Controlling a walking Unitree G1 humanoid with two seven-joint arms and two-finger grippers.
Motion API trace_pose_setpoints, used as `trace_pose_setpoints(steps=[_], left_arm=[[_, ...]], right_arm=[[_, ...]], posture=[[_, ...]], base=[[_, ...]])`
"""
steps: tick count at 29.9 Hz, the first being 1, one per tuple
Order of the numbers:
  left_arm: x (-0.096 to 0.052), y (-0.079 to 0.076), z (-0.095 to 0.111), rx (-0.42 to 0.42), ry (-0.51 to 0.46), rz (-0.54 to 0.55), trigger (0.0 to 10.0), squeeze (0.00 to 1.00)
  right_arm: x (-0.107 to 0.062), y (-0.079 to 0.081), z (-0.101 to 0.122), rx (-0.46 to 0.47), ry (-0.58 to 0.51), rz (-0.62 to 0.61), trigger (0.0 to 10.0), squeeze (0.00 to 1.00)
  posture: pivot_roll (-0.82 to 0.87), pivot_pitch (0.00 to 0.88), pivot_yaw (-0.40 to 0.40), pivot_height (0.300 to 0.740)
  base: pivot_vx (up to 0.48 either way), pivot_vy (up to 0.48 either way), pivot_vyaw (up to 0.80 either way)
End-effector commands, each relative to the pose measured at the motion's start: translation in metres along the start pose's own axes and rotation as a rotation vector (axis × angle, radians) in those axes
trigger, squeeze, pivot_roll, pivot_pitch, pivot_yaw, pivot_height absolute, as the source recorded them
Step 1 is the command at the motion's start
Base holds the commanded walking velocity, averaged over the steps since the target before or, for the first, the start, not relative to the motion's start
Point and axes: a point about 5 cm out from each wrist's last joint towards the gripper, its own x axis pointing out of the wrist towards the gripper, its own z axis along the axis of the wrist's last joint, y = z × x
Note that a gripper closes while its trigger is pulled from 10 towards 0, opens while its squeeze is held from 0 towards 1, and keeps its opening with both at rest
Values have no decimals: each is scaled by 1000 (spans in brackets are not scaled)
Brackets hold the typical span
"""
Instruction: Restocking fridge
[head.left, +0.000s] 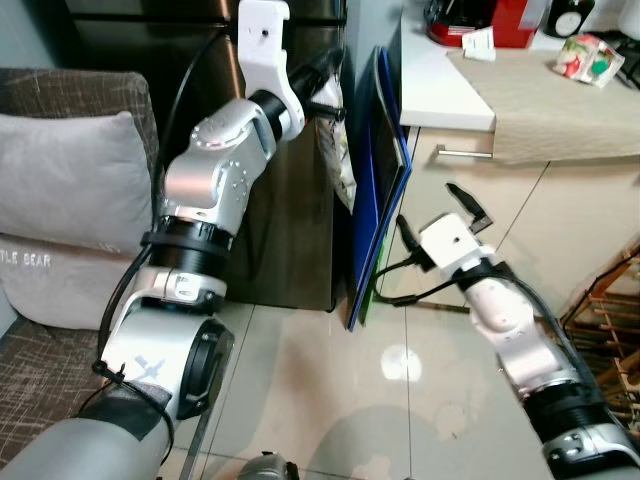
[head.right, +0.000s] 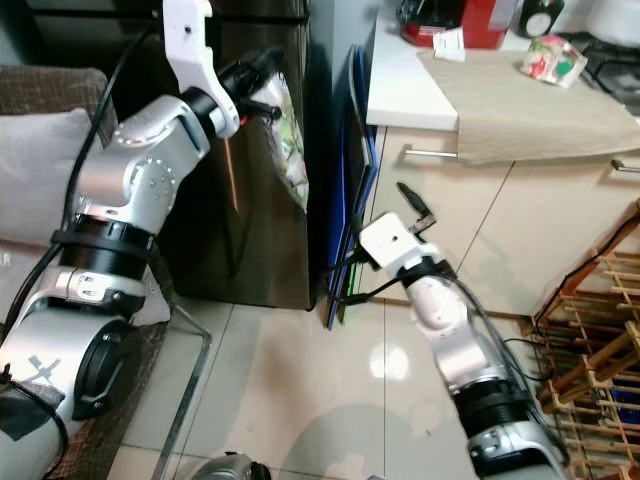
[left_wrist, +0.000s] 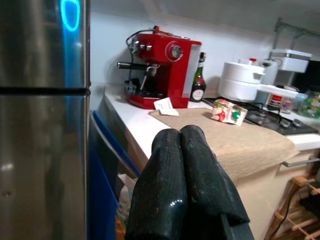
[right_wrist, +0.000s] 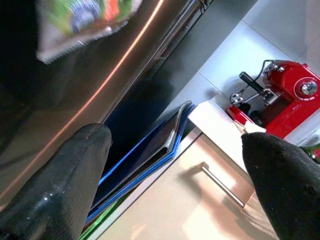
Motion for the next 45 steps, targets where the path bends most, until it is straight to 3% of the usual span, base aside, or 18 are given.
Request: trace_pose_setpoints(steps=[1,5,9,16,33,45], left_arm=[[4,1,17,-3,-58,27,10000,0],[8,-3,17,-10,-56,32,10000,0],[18,-18,11,-59,-47,36,10000,0],[24,-32,1,-108,-24,47,10000,0],[26,-48,-4,-170,0,40,10000,0],[24,-58,-2,-203,-1,17,10000,0]], right_arm=[[0,3,1,4,-9,-4,10000,0],[3,7,5,1,-28,-16,10000,0],[19,20,28,-20,-107,-82,10000,0],[35,27,39,10,-138,-69,10000,0],[56,21,50,9,-156,-174,10000,0],[66,25,46,21,-89,-177,10000,0]], posture=[[-42,0,64,736],[-44,0,68,736],[-46,0,66,736],[-34,0,56,736],[-22,0,49,736],[-6,0,46,736]], base=[[0,0,0],[0,0,0],[0,0,0],[0,0,0],[0,0,0],[0,0,0]])
